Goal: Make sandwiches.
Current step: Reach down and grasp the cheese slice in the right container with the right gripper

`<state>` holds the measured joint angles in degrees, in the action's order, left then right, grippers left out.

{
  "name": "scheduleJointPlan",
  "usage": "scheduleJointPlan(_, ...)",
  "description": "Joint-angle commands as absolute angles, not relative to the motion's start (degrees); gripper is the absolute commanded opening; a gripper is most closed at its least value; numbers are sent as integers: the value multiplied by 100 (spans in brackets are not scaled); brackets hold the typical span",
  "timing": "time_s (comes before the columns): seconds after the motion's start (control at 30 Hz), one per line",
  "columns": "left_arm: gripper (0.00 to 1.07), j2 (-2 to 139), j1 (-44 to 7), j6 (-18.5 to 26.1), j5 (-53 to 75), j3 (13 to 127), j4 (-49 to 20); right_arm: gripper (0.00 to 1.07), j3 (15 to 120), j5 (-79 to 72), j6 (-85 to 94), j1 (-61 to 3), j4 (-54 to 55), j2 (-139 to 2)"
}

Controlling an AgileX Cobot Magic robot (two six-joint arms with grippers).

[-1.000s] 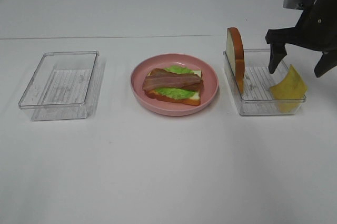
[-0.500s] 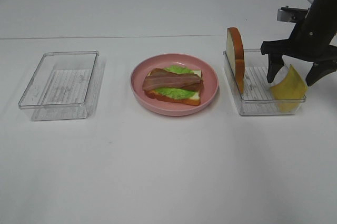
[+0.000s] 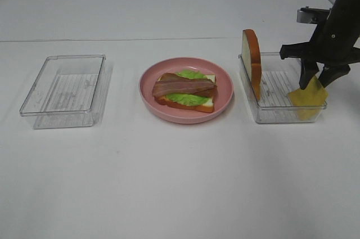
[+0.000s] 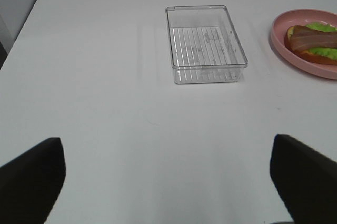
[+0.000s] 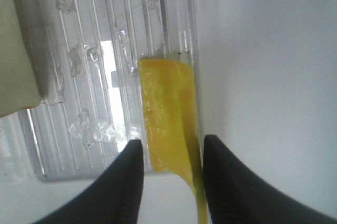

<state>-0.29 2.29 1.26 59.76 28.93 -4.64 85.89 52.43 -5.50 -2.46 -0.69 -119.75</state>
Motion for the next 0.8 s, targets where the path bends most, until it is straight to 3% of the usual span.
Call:
scheduleJointPlan(0.03,98,-149,218,74,5919,2859,-498,29,8560,5248,-630,-235,-218,-11981)
scheduleJointPlan(0.3,98,-149,218,74,5919,2859,-498,19,8560,5243,-647,-235,-269,-11981)
scheduleJointPlan(0.47,98,-149,218,74,5919,2859,-498,0,8560,5243,-768,-235,-372,-11946)
scheduleJointPlan(0.8,98,-149,218,74,5919,2859,-498,0,8560,5265,-848,-235,-539,-11872)
